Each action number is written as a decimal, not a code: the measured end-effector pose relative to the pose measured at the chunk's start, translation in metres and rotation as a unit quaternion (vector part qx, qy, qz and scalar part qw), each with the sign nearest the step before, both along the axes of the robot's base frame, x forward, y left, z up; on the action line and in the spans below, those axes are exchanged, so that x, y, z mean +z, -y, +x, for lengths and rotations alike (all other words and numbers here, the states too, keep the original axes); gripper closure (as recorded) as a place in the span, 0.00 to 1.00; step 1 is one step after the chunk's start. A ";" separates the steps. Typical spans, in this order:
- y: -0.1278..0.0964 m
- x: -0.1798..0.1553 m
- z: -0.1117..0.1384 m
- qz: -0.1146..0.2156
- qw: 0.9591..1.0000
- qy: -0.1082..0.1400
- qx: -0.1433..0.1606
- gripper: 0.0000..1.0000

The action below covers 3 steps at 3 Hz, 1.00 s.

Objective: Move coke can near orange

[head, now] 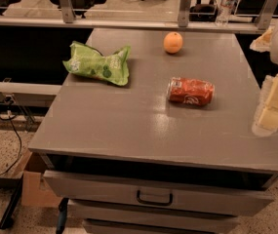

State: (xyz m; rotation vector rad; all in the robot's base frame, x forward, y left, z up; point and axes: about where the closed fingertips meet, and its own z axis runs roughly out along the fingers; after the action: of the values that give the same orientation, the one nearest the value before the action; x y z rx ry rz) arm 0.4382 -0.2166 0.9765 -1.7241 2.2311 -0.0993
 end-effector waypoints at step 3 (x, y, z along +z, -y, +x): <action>0.051 -0.030 0.037 0.132 0.989 0.051 -0.028 0.00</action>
Offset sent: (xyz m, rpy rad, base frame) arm 0.0530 -0.0416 -0.0163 0.6894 -0.1234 -0.0628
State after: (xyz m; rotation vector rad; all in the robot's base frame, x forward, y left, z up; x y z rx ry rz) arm 0.4756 -0.2672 0.9465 -1.4832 2.1111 0.0912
